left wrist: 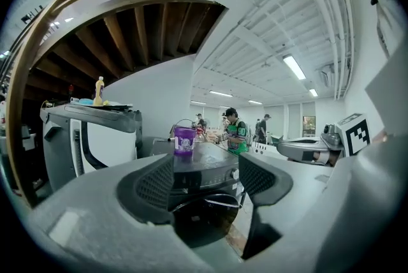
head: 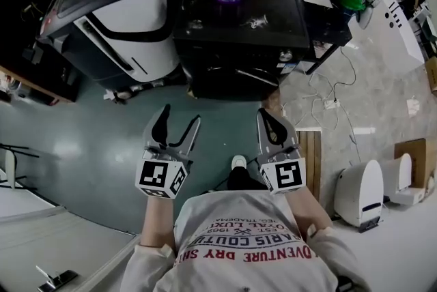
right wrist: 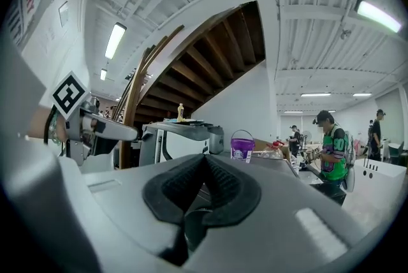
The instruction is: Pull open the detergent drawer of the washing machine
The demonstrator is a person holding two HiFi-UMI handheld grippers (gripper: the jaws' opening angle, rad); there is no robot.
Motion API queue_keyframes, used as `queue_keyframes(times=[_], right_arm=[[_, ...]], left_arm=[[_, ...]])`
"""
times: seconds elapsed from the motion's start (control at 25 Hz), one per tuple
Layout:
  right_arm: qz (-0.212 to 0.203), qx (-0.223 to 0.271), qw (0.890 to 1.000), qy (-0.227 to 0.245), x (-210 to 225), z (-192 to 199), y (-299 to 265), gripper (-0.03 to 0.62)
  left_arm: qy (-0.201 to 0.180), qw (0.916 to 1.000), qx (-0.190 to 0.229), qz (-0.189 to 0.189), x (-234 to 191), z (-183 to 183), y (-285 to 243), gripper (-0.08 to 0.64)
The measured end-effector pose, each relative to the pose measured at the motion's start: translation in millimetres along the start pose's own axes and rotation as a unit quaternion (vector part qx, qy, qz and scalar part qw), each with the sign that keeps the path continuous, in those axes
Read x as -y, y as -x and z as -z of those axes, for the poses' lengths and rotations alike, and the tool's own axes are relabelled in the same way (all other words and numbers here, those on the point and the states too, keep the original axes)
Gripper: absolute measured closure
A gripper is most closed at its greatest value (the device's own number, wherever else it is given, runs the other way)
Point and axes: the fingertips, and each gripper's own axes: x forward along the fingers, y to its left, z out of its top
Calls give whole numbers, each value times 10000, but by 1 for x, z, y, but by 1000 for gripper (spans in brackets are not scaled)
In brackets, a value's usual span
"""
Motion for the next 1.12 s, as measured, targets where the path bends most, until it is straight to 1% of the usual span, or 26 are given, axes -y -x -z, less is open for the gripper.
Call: queue_keyframes(times=[0.16,0.36,0.48,0.56,0.68,0.76,0.84,0.92,0.96,1.04,1.12], right_arm=[[-113,-29,9999,-66,49,8,-27,592],[-300,-49,9995,-91,84,18,-62,592],[-385,-147,9991,-129,94,31,-83,592],[-435,-239,9986,-184,97,41,-98,592],[-512,-335,9978,-270,95,54,-122,592],[-565,-379,9973,-276,91,61,-138,592],[-576,-425,9971,-243,86,69,-151,592],[-473,-449,9975,-286,85,76,-163,592],[-395,-446,9976,-353,85,79,-168,592],[-279,-450,9973,-502,83,87,-183,592],[-244,-491,9969,-558,78,100,-201,592]], left_arm=[[210,9997,-5,-101,7,-5,-51,242],[224,9994,-194,-202,6,6,-98,242],[416,9982,-333,-264,-4,25,-121,244],[662,9964,-431,-295,-15,43,-133,244],[996,9929,-554,-354,-41,69,-153,261],[1175,9911,-520,-344,-59,82,-166,264],[1466,9885,-335,-138,-71,91,-179,264],[1795,9835,-121,204,-76,99,-190,262],[1919,9807,-96,357,-78,104,-196,262],[2115,9755,-218,568,-83,120,-209,262],[2406,9675,-316,704,-94,141,-224,262]])
